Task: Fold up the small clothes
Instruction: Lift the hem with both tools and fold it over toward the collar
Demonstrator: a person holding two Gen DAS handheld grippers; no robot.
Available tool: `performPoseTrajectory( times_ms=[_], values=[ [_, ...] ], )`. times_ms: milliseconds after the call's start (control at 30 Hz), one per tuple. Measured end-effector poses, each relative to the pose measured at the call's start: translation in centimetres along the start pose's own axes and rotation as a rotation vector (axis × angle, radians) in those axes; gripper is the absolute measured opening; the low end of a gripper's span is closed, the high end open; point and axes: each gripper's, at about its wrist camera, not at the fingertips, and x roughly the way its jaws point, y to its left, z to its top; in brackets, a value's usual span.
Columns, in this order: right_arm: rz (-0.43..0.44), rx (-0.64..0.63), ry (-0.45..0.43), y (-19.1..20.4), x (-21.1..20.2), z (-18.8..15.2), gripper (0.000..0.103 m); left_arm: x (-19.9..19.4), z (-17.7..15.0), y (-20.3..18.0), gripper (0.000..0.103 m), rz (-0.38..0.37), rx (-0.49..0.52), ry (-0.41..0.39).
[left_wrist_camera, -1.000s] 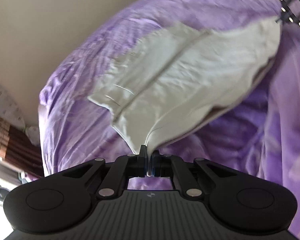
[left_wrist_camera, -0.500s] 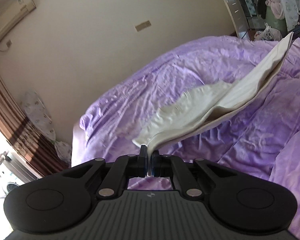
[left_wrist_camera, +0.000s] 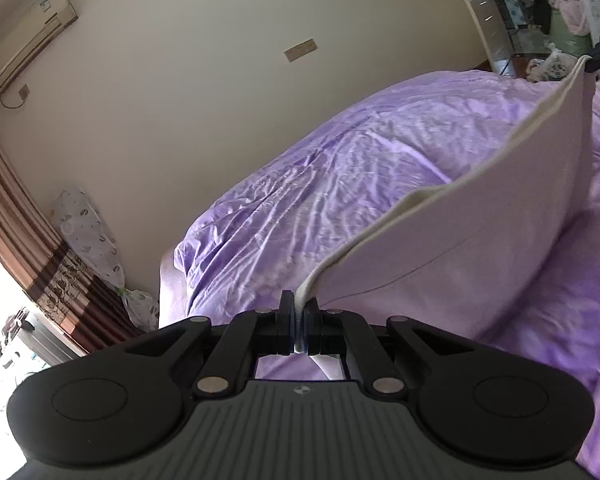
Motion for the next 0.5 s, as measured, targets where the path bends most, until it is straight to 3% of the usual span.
performPoseTrajectory(
  times_ms=[333, 500],
  values=[
    [0.026, 0.084, 0.034, -4.0, 15.6, 3.5, 0.0, 14.4, 2.4, 2.1, 0.003, 0.002, -0.026, 0.075],
    [0.078, 0.117, 0.084, -3.8, 25.7, 3.4, 0.0, 23.0, 1.3, 2.0, 0.003, -0.049, -0.047, 0.184]
  ],
)
